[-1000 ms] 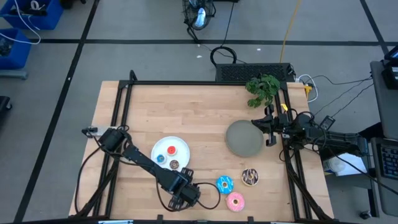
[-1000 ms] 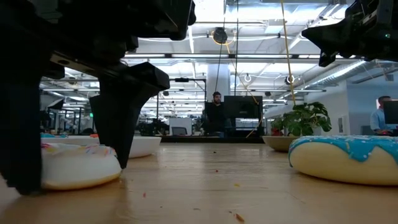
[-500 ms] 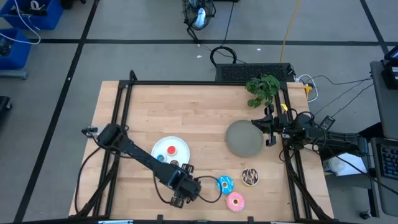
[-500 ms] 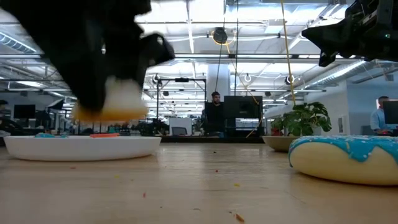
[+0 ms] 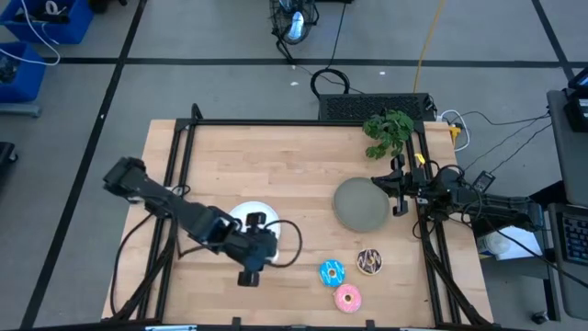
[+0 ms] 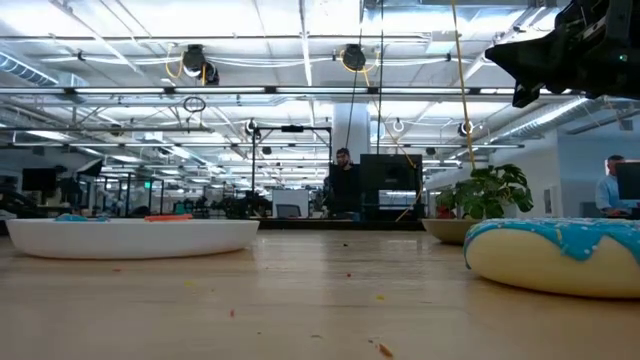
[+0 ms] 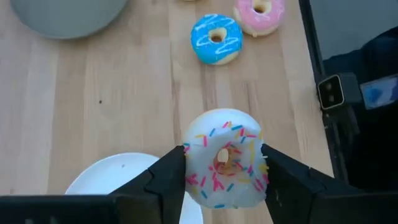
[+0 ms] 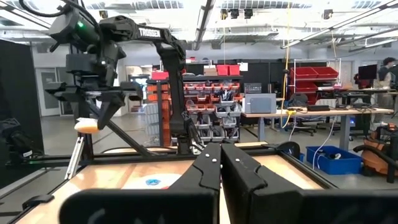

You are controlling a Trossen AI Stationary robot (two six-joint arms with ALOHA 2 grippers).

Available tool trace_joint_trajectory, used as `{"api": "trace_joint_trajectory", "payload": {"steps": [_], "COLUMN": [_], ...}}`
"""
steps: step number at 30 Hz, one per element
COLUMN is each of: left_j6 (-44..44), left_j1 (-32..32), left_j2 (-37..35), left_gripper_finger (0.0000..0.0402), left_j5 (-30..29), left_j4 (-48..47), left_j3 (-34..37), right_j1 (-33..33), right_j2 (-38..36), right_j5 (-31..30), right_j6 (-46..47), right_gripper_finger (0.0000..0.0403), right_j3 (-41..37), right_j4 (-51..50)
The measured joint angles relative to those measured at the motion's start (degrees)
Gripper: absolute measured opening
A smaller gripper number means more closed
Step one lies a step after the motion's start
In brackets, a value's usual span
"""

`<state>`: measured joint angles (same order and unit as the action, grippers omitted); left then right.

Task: Pick & Place donuts
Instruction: Put the small white donut on the white plate

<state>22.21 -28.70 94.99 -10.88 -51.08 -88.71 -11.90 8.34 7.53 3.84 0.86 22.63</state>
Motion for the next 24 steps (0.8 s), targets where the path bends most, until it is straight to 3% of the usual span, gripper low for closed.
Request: {"api": "trace_joint_trajectory", "payload": {"steps": [24], "left_j6": [7.1], "left_j1": [-0.8], "left_j2": [-0.49], "left_gripper_finger": [0.0186], "left_j5": [0.51], "left_j4": [-6.55], "left_j3": [0.0], "right_j1": [0.0], "right_j2": [-0.01], "right_j5": [0.07], "right_j6": [1.46], "right_gripper_finger": [0.0], "right_j3": [-0.01], "right_j4": [-0.31]}}
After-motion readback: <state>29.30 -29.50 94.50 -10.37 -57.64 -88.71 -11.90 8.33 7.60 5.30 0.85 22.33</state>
